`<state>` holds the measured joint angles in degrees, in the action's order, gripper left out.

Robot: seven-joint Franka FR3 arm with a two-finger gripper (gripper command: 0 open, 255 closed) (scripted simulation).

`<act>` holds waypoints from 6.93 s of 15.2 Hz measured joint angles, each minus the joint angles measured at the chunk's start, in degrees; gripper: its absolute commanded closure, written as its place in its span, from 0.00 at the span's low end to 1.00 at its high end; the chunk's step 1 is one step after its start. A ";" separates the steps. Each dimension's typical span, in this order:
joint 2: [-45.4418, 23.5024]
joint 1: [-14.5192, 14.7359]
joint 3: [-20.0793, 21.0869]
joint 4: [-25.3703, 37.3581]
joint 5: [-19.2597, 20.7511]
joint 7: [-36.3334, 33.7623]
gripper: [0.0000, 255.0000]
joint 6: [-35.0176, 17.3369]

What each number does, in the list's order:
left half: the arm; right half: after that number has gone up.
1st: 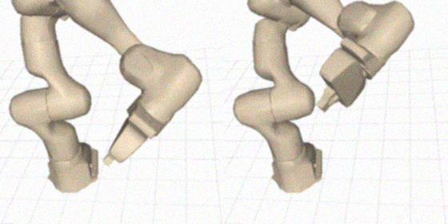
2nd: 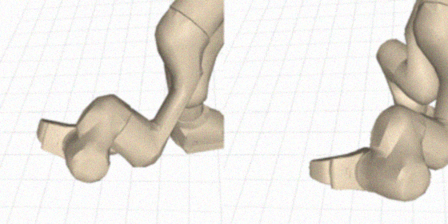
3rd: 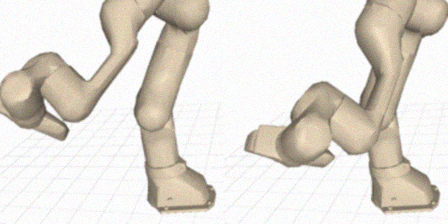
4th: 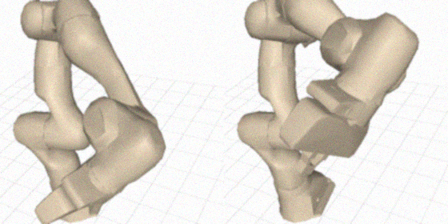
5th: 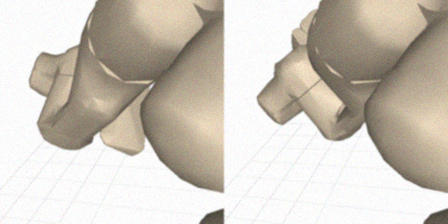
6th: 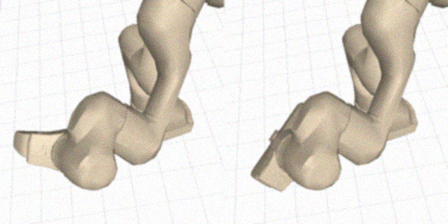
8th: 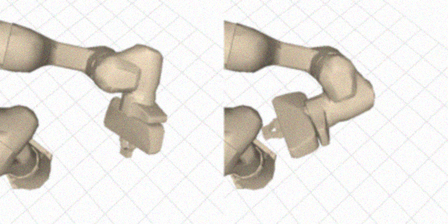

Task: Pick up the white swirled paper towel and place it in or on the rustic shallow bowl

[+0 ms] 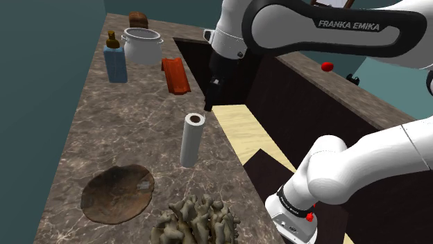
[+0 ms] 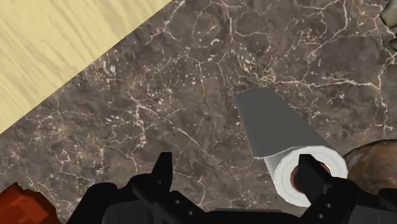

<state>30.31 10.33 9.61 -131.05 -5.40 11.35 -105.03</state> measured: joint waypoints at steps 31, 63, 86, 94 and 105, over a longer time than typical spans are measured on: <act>-7.89 4.10 7.01 -1.33 1.31 0.15 1.00 -9.55; -21.21 5.65 13.83 34.81 5.01 -10.56 1.00 13.93; -42.42 13.66 21.44 55.48 15.52 -25.25 1.00 16.72; -40.27 12.41 21.15 46.60 14.35 -25.09 1.00 9.67; -39.30 11.80 20.96 38.97 13.96 -25.34 1.00 2.87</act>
<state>-8.99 22.13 30.57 -92.07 8.55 -13.99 -102.16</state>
